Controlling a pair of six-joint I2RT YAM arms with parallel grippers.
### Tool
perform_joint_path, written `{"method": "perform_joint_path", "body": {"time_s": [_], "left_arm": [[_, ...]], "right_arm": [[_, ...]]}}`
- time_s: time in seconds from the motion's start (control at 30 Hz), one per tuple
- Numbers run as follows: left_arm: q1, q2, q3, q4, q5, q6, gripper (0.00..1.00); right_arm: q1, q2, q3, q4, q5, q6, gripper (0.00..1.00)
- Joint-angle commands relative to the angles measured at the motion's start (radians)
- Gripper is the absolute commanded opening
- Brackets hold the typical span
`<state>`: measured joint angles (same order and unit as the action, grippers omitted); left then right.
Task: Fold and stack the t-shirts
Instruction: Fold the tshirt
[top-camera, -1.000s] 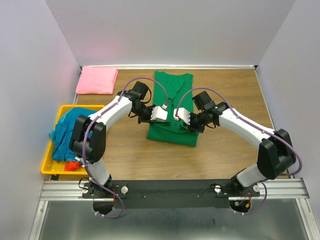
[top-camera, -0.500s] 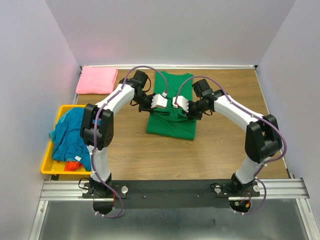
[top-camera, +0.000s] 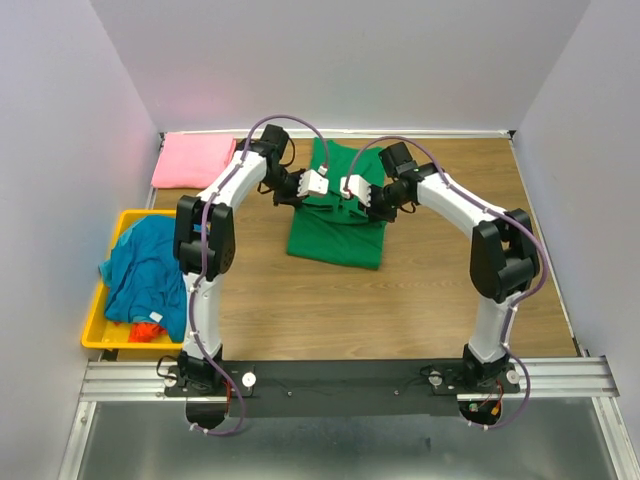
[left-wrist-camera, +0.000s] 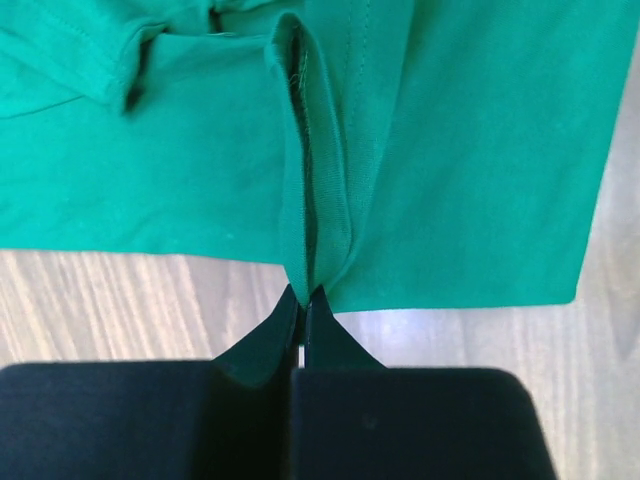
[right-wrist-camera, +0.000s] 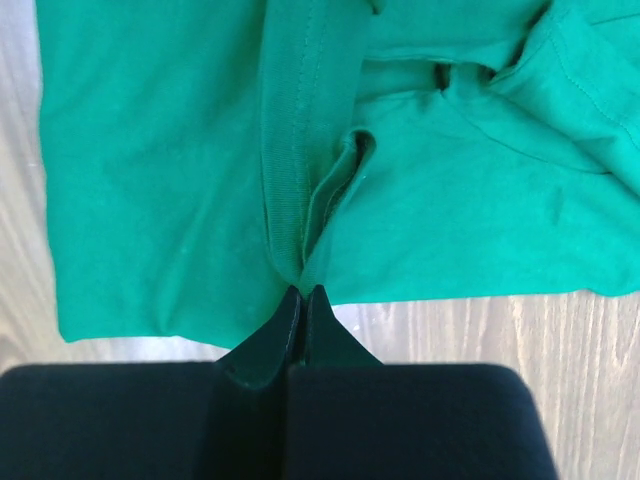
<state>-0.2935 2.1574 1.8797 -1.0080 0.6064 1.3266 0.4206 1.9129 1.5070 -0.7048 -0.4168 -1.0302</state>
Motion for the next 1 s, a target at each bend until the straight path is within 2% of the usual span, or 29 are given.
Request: {"method": "perform_joint_path", "body": {"time_s": [0.0, 0.5, 0.97], "left_arm": [[0.014, 0.045, 0.059, -0.043, 0.001, 0.023, 0.0], [0.022, 0.148, 0.236, -0.078, -0.005, 0.037, 0.0], [0.036, 0.19, 0.254, -0.043, -0.027, 0.025, 0.0]], "right_arm": [[-0.016, 0.054, 0.062, -0.01, -0.03, -0.025, 0.01], [-0.04, 0.141, 0.179, -0.01, -0.037, -0.044, 0.01], [-0.048, 0.253, 0.269, -0.009, -0.024, -0.071, 0.01]]}}
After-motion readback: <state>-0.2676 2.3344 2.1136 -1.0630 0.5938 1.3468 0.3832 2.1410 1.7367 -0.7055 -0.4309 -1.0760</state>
